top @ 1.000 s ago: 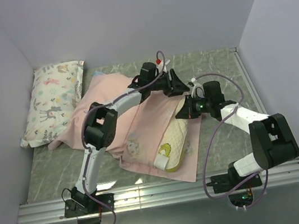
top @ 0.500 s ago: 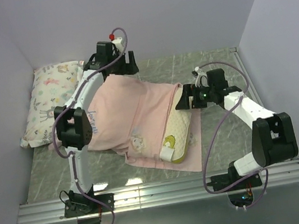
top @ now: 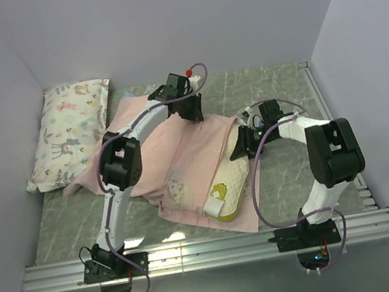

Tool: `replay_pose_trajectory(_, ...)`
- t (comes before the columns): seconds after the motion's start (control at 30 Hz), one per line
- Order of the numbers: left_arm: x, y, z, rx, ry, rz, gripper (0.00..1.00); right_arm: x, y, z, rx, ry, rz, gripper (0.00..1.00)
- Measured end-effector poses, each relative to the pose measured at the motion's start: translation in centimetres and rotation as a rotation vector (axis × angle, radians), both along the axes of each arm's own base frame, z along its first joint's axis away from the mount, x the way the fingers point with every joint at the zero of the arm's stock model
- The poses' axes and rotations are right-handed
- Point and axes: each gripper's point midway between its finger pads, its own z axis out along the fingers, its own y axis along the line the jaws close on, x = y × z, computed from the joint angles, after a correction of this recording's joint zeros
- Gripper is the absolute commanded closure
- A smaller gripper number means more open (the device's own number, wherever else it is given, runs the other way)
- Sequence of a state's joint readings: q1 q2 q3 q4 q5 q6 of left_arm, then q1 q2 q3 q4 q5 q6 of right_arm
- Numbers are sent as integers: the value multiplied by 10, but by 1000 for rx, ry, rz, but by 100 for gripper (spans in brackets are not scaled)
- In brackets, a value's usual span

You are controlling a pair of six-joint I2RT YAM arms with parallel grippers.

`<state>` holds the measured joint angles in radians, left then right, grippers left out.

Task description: Put the pillow into the pillowcase

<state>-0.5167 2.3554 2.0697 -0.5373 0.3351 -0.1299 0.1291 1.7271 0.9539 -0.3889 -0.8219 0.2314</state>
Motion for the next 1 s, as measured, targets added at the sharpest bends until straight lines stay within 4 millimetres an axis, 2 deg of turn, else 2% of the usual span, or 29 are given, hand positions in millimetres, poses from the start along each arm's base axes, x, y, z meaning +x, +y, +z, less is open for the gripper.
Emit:
replay_pose_trajectory(0.03, -7, -9, 1, -21, 16, -20, 100, 1, 1, 1, 11, 0, 1, 79)
replay_pose_trajectory(0.07, -13, -17, 3, -46, 30, -41, 100, 3, 4, 3, 27, 0, -4, 93)
replay_pose_trajectory(0.1, -19, -26, 6, -66, 36, -63, 100, 5, 6, 6, 42, -7, -6, 98)
replay_pose_trajectory(0.2, -35, -56, 24, -145, 57, -118, 100, 11, 9, 12, 65, -8, -27, 100)
replay_pose_trajectory(0.33, -58, -104, 67, -314, 77, -215, 100, 24, 10, 17, 78, -47, -55, 100)
replay_pose_trajectory(0.37, -64, -114, 78, -352, 77, -240, 95, 28, 10, 19, 78, -62, -63, 100)
replay_pose_trajectory(0.4, -70, -123, 86, -382, 77, -266, 94, 29, 9, 20, 79, -66, -66, 100)
replay_pose_trajectory(0.43, -75, -128, 94, -409, 76, -288, 67, 31, 8, 21, 77, -72, -72, 93)
replay_pose_trajectory(0.5, -79, -126, 103, -432, 80, -299, 43, 35, 6, 23, 72, -81, -84, 58)
replay_pose_trajectory(0.53, -75, -120, 107, -439, 81, -282, 32, 36, 4, 24, 64, -81, -89, 43)
replay_pose_trajectory(0.57, -70, -111, 114, -446, 78, -265, 30, 39, 1, 27, 53, -81, -97, 3)
replay_pose_trajectory(0.6, -62, -98, 121, -449, 71, -243, 28, 42, -2, 30, 38, -86, -106, 2)
replay_pose_trajectory(0.67, -40, -59, 140, -443, 31, -178, 25, 50, -10, 42, -1, -128, -112, 2)
replay_pose_trajectory(0.73, -21, -8, 158, -408, -34, -100, 25, 57, -21, 57, -66, -186, -136, 1)
replay_pose_trajectory(0.8, -14, 48, 173, -359, -97, -13, 25, 62, -35, 68, -149, -230, -171, 0)
replay_pose_trajectory(0.87, -24, 92, 180, -300, -141, 52, 25, 66, -49, 74, -230, -253, -202, 0)
replay_pose_trajectory(0.9, -35, 105, 180, -274, -156, 65, 25, 67, -57, 75, -265, -257, -218, 0)
replay_pose_trajectory(1.0, -75, 117, 168, -226, -147, 47, 25, 61, -88, 61, -348, -206, -261, 0)
